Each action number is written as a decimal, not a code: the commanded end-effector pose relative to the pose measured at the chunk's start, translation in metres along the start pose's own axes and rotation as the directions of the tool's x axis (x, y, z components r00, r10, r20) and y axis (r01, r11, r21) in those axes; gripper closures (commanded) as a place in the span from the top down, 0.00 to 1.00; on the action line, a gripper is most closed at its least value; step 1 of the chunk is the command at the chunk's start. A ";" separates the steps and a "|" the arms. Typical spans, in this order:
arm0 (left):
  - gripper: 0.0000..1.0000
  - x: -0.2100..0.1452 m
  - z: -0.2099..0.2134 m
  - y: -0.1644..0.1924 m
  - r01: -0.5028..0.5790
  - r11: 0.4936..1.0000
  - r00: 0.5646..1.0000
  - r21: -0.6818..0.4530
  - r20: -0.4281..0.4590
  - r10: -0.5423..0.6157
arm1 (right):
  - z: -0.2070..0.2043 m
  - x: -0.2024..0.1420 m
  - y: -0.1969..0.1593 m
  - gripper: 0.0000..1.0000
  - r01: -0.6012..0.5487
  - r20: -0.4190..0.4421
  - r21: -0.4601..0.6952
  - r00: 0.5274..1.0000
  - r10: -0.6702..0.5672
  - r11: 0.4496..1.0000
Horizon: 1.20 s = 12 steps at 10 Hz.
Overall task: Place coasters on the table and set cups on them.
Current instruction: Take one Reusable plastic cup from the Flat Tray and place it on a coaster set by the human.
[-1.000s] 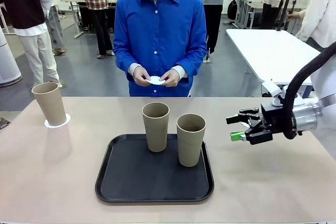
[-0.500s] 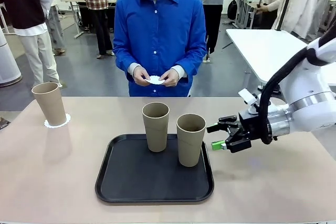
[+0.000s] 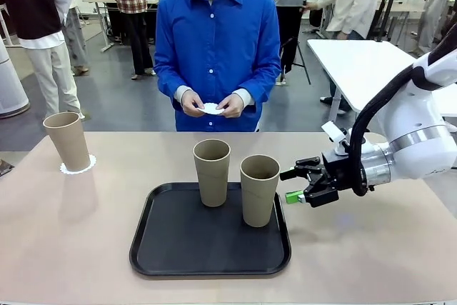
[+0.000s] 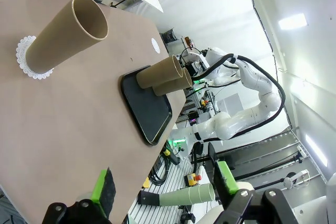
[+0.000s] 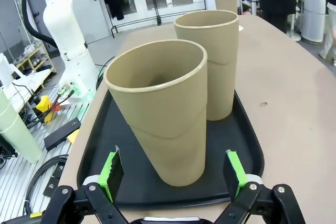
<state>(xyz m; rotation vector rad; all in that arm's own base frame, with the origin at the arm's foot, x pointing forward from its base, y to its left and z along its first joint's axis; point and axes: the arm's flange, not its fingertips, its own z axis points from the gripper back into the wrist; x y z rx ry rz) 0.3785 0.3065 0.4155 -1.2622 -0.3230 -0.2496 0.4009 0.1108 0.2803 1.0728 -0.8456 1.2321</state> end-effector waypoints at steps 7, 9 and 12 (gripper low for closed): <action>1.00 0.000 0.002 -0.002 -0.007 1.000 1.000 0.004 0.001 0.007 | -0.002 -0.002 0.006 1.00 -0.048 0.016 0.182 0.999 0.046 0.982; 1.00 0.000 0.002 -0.002 -0.007 1.000 1.000 0.004 0.001 0.007 | -0.006 -0.005 0.000 1.00 -0.058 0.032 0.170 0.998 0.054 0.984; 1.00 0.000 0.002 -0.002 -0.007 1.000 1.000 0.004 0.001 0.007 | -0.015 -0.016 -0.011 1.00 -0.076 0.043 0.140 0.997 0.071 0.987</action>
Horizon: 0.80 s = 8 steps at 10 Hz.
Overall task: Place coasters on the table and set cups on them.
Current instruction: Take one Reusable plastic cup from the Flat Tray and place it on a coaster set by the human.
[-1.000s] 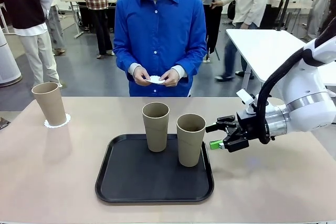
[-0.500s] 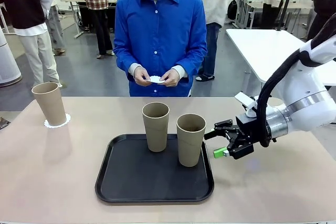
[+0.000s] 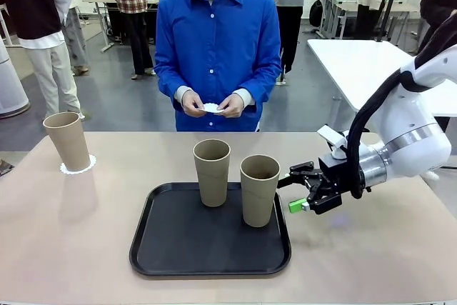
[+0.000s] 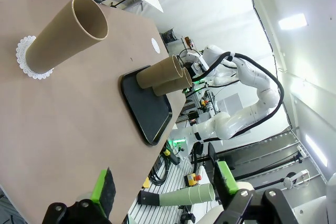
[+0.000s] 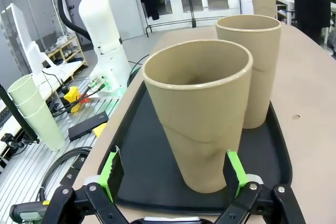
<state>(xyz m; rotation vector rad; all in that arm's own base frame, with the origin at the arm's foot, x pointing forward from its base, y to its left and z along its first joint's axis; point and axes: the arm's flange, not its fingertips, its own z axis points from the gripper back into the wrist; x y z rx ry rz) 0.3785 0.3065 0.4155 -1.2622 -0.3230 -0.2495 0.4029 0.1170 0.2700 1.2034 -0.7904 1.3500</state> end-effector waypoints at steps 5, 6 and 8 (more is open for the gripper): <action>1.00 0.000 0.002 -0.002 -0.007 1.000 1.000 0.004 0.001 0.007 | -0.022 -0.020 -0.016 1.00 -0.082 0.040 -0.074 0.996 0.085 0.994; 1.00 0.000 0.002 -0.002 -0.007 1.000 1.000 0.004 0.001 0.007 | -0.025 -0.023 -0.019 1.00 -0.086 0.041 -0.080 0.995 0.089 0.993; 1.00 0.000 0.002 -0.002 -0.007 1.000 1.000 0.004 0.001 0.007 | -0.033 -0.025 -0.021 1.00 -0.083 0.052 -0.067 0.995 0.086 0.994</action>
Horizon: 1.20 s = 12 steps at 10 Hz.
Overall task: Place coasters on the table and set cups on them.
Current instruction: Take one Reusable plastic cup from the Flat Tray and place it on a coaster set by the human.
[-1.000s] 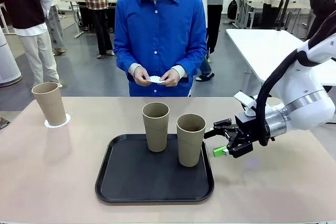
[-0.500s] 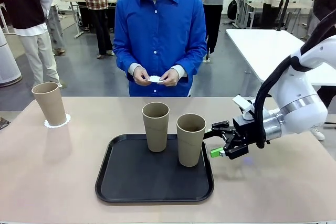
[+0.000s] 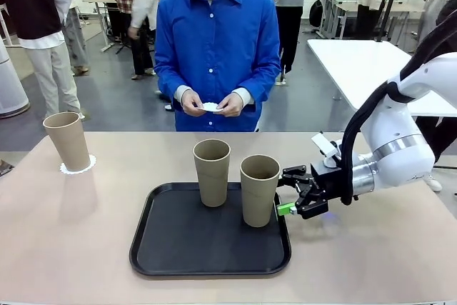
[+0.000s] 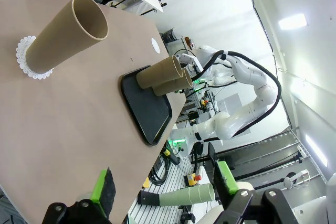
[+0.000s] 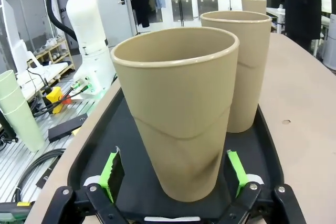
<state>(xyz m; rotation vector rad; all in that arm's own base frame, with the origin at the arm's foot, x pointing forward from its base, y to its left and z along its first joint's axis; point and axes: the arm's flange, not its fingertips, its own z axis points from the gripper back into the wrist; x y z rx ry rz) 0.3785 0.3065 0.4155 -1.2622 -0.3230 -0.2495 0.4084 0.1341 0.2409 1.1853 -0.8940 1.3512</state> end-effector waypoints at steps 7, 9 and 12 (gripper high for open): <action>1.00 0.000 0.002 -0.002 -0.007 1.000 1.000 0.004 0.001 0.007 | -0.017 -0.005 -0.010 1.00 -0.029 0.021 0.001 0.999 0.029 1.000; 1.00 0.000 0.002 -0.002 -0.007 1.000 1.000 0.004 0.001 0.007 | -0.019 -0.005 -0.012 1.00 -0.023 0.019 0.007 1.000 0.022 1.000; 1.00 0.000 0.002 -0.002 -0.007 1.000 1.000 0.004 0.001 0.007 | -0.025 -0.005 -0.019 1.00 -0.015 0.012 0.006 1.000 0.015 1.000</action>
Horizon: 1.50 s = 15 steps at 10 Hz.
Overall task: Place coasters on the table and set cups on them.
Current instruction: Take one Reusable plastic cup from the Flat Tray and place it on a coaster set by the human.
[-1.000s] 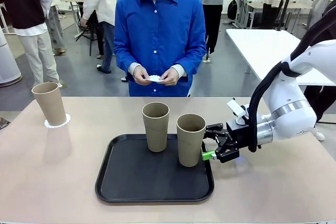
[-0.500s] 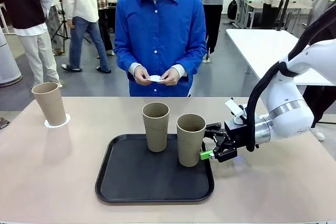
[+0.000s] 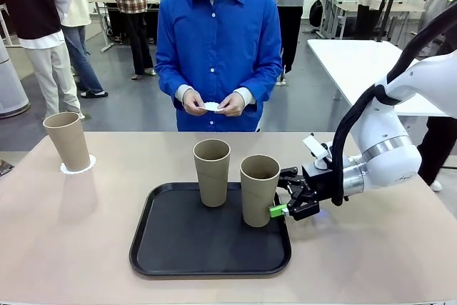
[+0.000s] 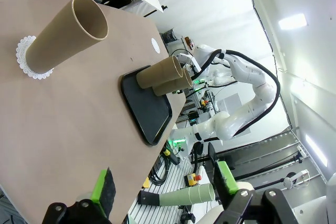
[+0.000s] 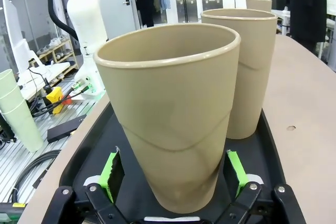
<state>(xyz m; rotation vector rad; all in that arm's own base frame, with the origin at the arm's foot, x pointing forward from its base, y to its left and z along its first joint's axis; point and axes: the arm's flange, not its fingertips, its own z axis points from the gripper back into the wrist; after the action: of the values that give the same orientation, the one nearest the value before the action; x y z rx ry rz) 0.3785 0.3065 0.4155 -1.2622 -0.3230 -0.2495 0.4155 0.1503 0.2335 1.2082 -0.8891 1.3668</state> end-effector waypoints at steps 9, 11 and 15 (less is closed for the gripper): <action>1.00 0.000 0.002 -0.002 -0.007 1.000 1.000 0.004 0.001 0.007 | -0.027 -0.010 -0.028 1.00 0.006 0.020 -0.007 1.000 -0.006 1.000; 1.00 0.000 0.002 -0.002 -0.007 1.000 1.000 0.004 0.001 0.007 | -0.032 -0.012 -0.032 1.00 0.010 0.024 0.004 1.000 -0.010 1.000; 1.00 0.000 0.002 -0.002 -0.007 1.000 1.000 0.004 0.001 0.007 | -0.044 -0.011 -0.034 1.00 -0.036 0.009 0.071 0.999 0.036 0.997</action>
<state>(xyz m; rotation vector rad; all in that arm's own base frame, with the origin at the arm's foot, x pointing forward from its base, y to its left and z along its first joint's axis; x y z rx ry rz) 0.3785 0.3065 0.4155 -1.2622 -0.3231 -0.2495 0.4344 0.1880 0.2139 1.2621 -0.8674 1.3954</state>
